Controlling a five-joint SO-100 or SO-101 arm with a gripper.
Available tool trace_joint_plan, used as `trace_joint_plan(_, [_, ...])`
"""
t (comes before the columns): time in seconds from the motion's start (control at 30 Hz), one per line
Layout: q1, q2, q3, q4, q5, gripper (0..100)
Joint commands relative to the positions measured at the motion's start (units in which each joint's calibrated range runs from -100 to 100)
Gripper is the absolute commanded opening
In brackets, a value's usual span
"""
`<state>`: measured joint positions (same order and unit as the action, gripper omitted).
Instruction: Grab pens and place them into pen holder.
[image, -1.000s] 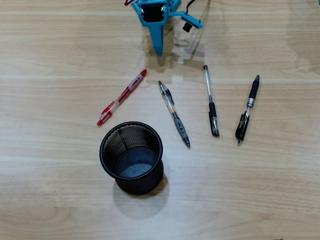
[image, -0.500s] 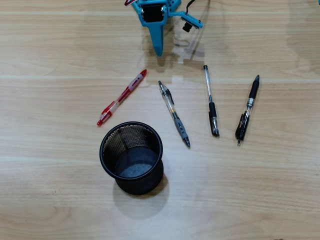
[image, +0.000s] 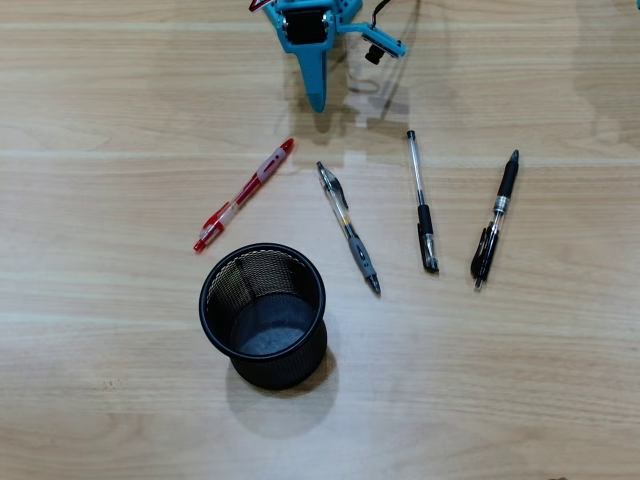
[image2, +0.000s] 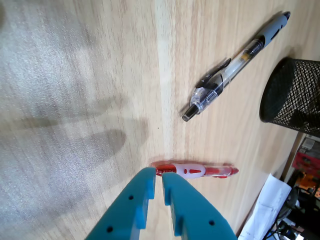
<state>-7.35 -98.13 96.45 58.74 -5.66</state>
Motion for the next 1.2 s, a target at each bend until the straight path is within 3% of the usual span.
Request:
trace_joint_plan(0.0, [0.68, -0.35, -0.32, -0.15, -0.26, 2])
trace_joint_plan(0.83, [0.77, -0.35, -1.41, -0.24, -0.21, 2])
trace_joint_plan(1.0, [0.77, 4.1, -12.85, 0.45, -0.15, 2])
trace_joint_plan(1.17, [0.77, 19.97, -28.81, 0.54, -0.21, 2])
